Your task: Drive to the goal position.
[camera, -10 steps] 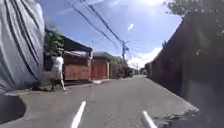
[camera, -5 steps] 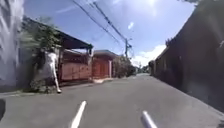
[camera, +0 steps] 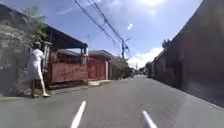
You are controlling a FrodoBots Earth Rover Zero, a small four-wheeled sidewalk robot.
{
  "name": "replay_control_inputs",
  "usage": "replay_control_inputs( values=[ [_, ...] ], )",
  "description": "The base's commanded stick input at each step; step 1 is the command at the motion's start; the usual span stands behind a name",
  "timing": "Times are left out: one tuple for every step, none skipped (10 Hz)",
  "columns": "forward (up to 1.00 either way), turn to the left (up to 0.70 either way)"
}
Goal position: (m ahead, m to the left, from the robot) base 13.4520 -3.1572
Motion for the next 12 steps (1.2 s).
replay_control_inputs(
  values=[
    [1.00,0.06],
    [1.00,0.01],
    [1.00,0.04],
    [1.00,0.05],
    [1.00,0.09],
    [1.00,0.15],
    [1.00,0.19],
    [1.00,0.02],
    [1.00,0.13],
    [1.00,0.13],
    [1.00,0.19],
    [1.00,0.06]
  ],
)
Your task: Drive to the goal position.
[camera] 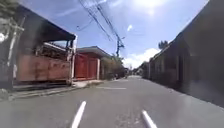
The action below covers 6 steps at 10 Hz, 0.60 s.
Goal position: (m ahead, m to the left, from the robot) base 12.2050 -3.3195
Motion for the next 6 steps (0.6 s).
replay_control_inputs(
  values=[
    [1.00,0.01],
    [1.00,0.12],
    [1.00,0.22],
    [1.00,-0.01],
    [1.00,-0.25],
    [1.00,-0.40]
  ],
)
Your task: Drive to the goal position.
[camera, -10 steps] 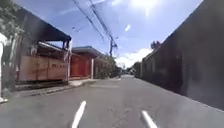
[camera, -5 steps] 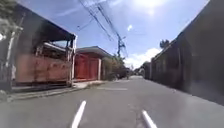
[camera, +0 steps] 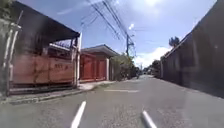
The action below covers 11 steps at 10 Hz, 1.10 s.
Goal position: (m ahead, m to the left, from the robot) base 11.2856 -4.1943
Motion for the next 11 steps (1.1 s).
replay_control_inputs(
  values=[
    [1.00,-0.40],
    [1.00,-0.40],
    [1.00,-0.40],
    [1.00,-0.40],
    [1.00,-0.40],
    [1.00,-0.40],
    [1.00,-0.40],
    [1.00,-0.40],
    [1.00,-0.40],
    [1.00,-0.39],
    [1.00,-0.13]
  ],
)
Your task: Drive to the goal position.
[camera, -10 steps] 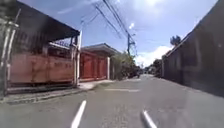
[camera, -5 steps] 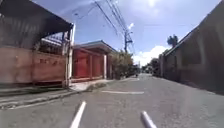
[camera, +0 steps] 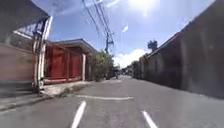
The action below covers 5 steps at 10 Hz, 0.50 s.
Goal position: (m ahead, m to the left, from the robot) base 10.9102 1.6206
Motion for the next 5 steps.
replay_control_inputs(
  values=[
    [1.00,0.14],
    [1.00,0.06],
    [1.00,0.07],
    [1.00,0.06],
    [1.00,0.14]
  ],
)
